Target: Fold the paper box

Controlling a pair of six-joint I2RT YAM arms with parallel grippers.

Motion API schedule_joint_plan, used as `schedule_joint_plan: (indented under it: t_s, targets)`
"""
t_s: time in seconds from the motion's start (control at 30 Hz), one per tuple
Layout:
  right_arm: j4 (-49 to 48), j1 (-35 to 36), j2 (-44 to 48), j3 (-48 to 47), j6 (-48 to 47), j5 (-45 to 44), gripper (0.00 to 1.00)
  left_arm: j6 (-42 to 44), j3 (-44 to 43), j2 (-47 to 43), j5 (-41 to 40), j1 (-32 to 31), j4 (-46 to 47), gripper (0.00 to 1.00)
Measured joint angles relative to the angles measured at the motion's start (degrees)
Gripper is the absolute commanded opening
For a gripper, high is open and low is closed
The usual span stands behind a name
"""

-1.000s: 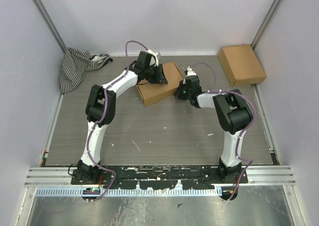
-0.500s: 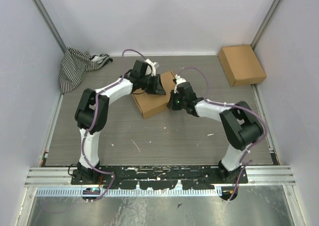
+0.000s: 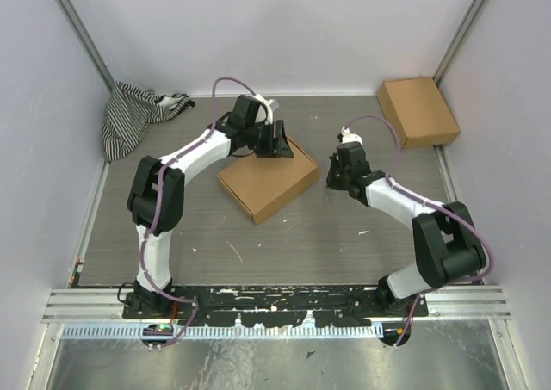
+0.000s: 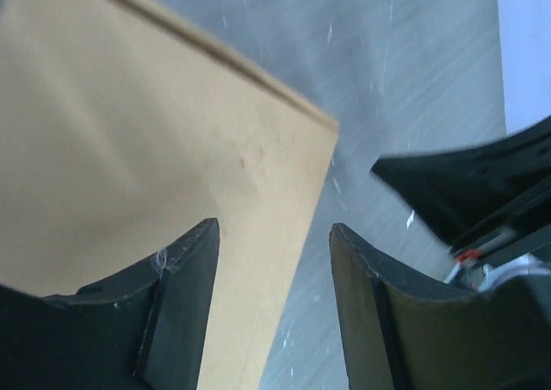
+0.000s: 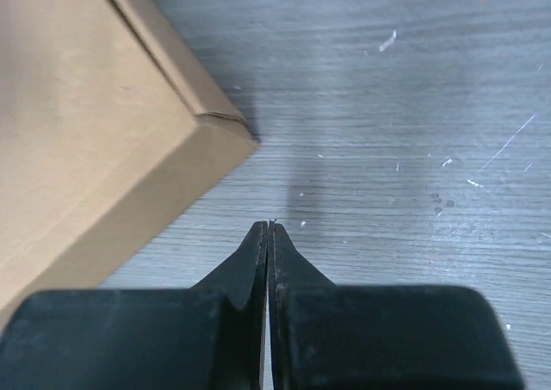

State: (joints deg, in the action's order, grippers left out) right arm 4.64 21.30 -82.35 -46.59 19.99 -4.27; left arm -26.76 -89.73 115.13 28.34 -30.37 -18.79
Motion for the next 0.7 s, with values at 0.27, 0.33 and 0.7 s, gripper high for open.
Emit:
schedule_joint_plan:
  t_s: [0.27, 0.33, 0.7]
  targets:
    - [0.3, -0.6, -10.1, -0.4, 1.4, -0.2, 0.02, -2.2, -10.7, 10.1, -5.8, -0.7, -1.9, 0.6]
    - [0.0, -0.6, -12.1, -1.4, 1.6, -0.1, 0.02, -2.7, -11.7, 10.9, -5.3, -0.8, -1.7, 0.59]
    - [-9.6, -1.0, -19.5, -5.8, 2.4, 4.2, 0.04, -2.5, -15.2, 14.3, -1.8, -1.3, -0.4, 0.52]
